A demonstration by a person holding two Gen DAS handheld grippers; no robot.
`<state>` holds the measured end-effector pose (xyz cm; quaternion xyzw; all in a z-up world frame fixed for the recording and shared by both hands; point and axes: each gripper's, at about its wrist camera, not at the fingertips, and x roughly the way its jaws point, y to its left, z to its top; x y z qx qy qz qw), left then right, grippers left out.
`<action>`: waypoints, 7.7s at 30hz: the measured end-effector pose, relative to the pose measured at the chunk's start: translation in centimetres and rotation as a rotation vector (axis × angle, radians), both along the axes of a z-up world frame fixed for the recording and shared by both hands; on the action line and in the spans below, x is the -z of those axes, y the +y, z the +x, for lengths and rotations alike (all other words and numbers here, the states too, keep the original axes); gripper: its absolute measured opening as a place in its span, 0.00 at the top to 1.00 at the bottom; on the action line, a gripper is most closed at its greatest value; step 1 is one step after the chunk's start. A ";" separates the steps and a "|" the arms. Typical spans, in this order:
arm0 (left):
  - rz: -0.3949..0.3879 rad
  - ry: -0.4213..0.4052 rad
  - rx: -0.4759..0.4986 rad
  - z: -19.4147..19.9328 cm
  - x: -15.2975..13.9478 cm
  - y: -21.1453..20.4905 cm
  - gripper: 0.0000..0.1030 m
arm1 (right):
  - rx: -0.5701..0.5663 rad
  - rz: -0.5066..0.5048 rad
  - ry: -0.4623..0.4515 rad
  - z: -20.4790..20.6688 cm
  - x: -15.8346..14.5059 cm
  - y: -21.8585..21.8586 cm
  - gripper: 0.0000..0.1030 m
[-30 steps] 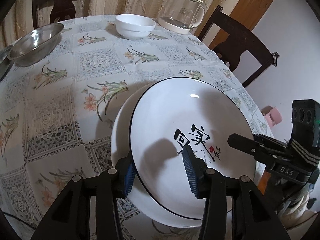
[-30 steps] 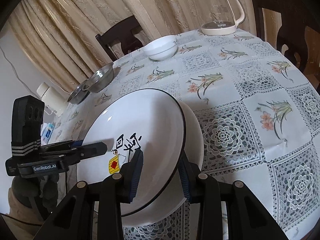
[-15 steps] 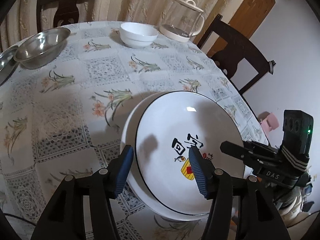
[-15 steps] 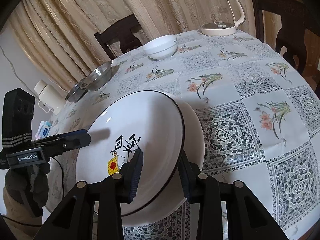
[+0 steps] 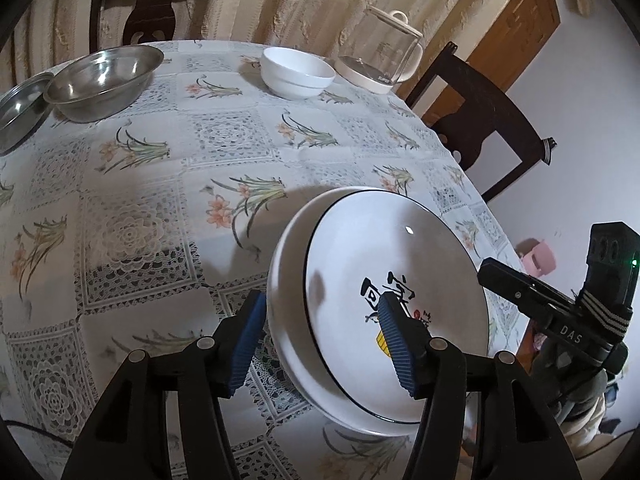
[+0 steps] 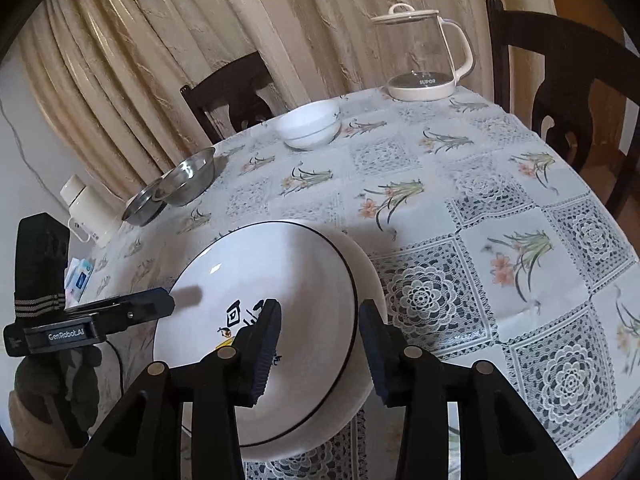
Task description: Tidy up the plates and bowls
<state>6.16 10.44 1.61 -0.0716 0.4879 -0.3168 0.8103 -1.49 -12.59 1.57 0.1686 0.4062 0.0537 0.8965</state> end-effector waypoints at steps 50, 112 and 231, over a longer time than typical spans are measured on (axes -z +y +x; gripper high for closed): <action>-0.039 -0.210 -0.573 14.3 -3.5 22.7 0.41 | -0.295 0.152 0.061 16.7 -5.1 19.2 0.46; -0.124 -0.037 -0.771 26.1 6.0 34.3 0.52 | -0.322 -0.012 0.120 31.5 3.1 38.8 0.46; -0.042 -0.314 -0.588 20.1 -3.1 20.7 0.45 | 0.348 0.095 0.123 25.4 -3.3 -0.4 0.46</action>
